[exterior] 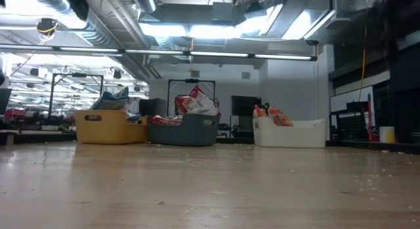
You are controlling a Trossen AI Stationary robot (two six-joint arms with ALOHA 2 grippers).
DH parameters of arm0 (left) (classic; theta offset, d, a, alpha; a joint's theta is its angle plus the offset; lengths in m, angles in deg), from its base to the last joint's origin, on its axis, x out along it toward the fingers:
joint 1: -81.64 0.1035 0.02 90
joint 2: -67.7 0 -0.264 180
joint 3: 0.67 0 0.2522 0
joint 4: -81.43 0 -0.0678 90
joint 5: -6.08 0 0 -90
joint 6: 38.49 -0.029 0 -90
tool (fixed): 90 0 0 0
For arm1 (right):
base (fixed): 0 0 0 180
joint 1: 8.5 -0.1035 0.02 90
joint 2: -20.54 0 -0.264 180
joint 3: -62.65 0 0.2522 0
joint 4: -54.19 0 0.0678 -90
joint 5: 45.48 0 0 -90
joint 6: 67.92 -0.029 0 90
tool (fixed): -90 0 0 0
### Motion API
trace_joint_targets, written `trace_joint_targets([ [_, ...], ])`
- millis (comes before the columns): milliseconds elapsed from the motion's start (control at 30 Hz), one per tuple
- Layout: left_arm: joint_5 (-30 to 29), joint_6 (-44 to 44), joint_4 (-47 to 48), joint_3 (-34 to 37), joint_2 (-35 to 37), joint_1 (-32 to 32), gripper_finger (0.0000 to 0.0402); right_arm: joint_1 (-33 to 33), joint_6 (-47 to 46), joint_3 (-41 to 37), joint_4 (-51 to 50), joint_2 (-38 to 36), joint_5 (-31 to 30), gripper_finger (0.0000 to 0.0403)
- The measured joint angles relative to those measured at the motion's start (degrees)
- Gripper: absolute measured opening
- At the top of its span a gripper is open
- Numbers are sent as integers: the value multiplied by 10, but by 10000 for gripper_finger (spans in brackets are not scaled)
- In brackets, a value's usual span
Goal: Sort Maruchan noodles
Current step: Return to Home Position
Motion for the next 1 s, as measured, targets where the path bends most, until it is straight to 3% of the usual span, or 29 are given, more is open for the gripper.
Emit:
trace_joint_targets([
  [200,-34,39,-34,137,125,0,128,0,-77,-107,38,-13,-1,189],
  [333,-30,55,-85,201,125,-5,128,0,-95,-193,155,-13,45,189],
  [500,-66,56,-161,286,120,-32,128,0,24,-239,315,4,108,189],
  [667,-66,25,-150,292,121,-68,128,0,99,-238,300,0,123,189],
  [1000,-66,35,-137,290,121,-97,128,0,124,-238,284,7,107,189],
])
